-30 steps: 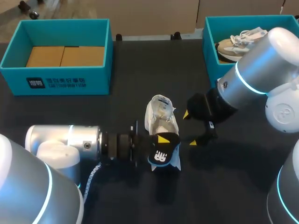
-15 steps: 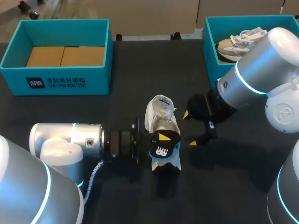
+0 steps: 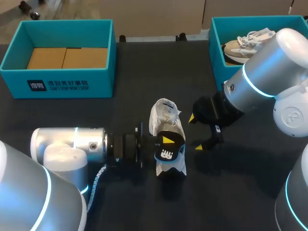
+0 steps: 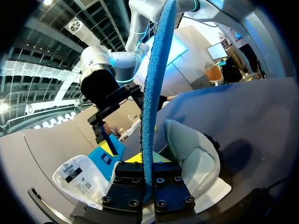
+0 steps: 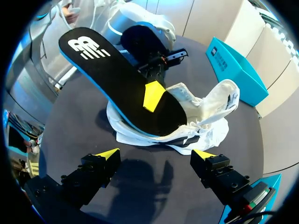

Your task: Take the shoe out of the shoebox, open the shoe tongue, remove and reinsert the insole, then place the shoe into the shoebox

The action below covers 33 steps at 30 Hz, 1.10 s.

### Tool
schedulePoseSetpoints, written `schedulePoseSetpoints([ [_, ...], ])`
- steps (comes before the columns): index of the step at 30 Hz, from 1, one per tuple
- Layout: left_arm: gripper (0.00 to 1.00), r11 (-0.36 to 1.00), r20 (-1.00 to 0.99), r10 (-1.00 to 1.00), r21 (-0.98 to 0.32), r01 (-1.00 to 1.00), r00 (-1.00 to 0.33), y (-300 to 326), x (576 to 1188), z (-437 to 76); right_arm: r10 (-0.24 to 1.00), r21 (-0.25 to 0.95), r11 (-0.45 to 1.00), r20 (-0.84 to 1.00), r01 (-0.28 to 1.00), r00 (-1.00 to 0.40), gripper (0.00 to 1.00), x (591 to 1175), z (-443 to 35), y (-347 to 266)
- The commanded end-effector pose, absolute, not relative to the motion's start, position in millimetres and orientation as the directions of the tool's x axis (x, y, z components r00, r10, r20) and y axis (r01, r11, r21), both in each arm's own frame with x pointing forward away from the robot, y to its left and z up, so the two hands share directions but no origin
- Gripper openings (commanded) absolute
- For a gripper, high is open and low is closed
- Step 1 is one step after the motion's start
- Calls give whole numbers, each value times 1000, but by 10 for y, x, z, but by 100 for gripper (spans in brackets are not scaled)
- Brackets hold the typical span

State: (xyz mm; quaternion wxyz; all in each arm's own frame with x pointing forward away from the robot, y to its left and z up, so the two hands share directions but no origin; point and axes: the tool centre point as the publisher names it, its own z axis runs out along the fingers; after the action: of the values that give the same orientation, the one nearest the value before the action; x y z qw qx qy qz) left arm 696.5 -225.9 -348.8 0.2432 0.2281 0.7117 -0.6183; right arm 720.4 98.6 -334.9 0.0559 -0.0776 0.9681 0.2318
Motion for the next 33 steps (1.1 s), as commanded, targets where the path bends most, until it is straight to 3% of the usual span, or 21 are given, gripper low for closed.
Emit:
schedulePoseSetpoints([
  [1,0,148,-615,29,-777,612,-788,-2292,7028,-3554,-122,436,882,-147,-175,-982,100,7194,-3359,1002],
  [9,0,140,-618,31,-775,616,-785,-2294,7049,-3477,-122,436,882,-147,-175,-982,100,7194,-3359,1002],
  [10,16,139,-619,32,-775,616,-785,-2292,7045,-3463,-122,436,882,-147,-175,-982,100,7194,-3359,1002],
  [11,26,137,-619,33,-775,617,-785,-2290,7039,-3446,-122,436,882,-147,-175,-982,100,7194,-3359,1002],
  [13,30,129,-620,34,-775,618,-784,-2286,7028,-3424,-122,436,882,-147,-175,-982,100,7194,-3359,1002],
  [21,24,115,-630,33,-769,629,-776,-2258,6994,-3317,-122,436,882,-147,-175,-982,100,7194,-3359,1002],
  [33,28,103,-642,27,-761,641,-767,-2191,6837,-3158,-122,436,882,-147,-175,-982,100,7194,-3359,1002],
])
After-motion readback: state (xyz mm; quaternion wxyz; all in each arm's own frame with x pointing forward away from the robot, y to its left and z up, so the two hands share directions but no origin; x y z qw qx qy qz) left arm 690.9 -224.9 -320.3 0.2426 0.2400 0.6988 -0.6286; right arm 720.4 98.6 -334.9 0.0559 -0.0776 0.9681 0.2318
